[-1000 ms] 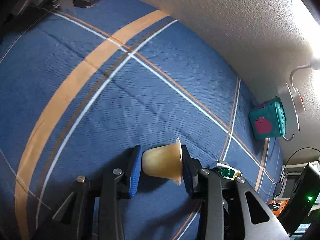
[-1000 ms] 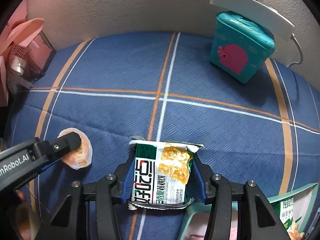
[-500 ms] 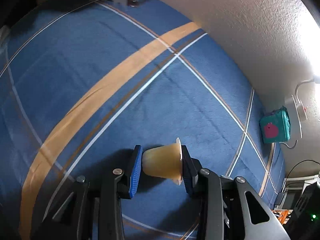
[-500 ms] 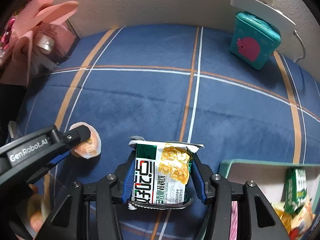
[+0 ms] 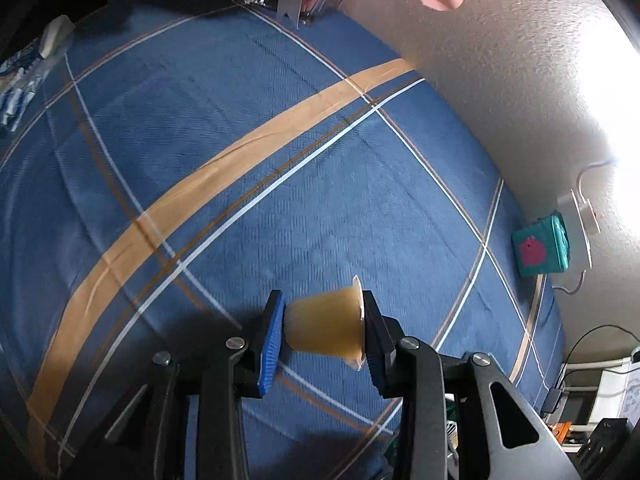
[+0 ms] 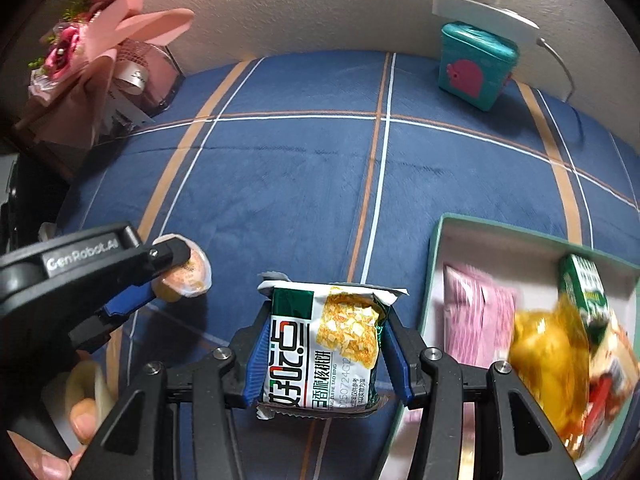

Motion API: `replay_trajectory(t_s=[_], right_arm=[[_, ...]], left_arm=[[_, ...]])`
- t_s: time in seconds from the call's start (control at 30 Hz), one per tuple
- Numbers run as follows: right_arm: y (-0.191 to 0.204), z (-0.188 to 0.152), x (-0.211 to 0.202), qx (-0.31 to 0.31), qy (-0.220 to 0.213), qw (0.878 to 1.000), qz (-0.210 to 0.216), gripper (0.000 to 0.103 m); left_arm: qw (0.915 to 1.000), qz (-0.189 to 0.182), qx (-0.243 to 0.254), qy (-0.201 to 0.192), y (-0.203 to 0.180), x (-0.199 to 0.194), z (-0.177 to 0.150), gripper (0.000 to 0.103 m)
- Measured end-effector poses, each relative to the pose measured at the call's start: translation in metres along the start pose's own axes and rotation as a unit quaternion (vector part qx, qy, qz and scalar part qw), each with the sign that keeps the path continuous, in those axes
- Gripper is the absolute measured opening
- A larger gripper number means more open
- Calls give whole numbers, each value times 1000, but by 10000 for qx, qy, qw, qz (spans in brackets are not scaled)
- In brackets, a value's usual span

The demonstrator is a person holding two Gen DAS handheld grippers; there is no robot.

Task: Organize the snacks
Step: 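Carry the cracker packet with the right tool while the left carries the jelly cup over the tray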

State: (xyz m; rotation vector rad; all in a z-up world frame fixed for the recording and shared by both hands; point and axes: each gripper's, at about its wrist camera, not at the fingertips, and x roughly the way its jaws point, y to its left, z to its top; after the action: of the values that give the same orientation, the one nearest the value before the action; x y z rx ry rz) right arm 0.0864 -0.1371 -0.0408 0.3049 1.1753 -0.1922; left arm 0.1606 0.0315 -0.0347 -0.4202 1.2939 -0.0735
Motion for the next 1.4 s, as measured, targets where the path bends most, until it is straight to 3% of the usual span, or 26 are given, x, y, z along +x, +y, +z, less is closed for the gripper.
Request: replay_trajectory(t_s=[0.4, 0.53, 0.73, 1.0, 1.23, 1.4], right_arm=[[-16, -30, -45, 159, -315, 9993, -124, 53], [-25, -39, -61, 254, -456, 9984, -212, 53], [-40, -54, -76, 394, -565, 9973, -264, 53], [-70, -66, -108, 754, -853, 9930, -320, 53], [-96, -59, -124, 1049, -1045, 9885, -306, 53], [-122, -57, -133, 1349, -1100, 9844, -250, 53]], left_arm=[[9994, -93, 75, -331, -6, -34, -34, 38], [9989, -391, 134, -221, -11, -35, -40, 38], [9973, -549, 353, -341, -21, -54, -50, 38], [9927, -778, 749, -534, -45, -76, -64, 38], [9869, -763, 1247, -688, -73, -87, -80, 38], [9804, -848, 1684, -570, -95, -85, -94, 38]])
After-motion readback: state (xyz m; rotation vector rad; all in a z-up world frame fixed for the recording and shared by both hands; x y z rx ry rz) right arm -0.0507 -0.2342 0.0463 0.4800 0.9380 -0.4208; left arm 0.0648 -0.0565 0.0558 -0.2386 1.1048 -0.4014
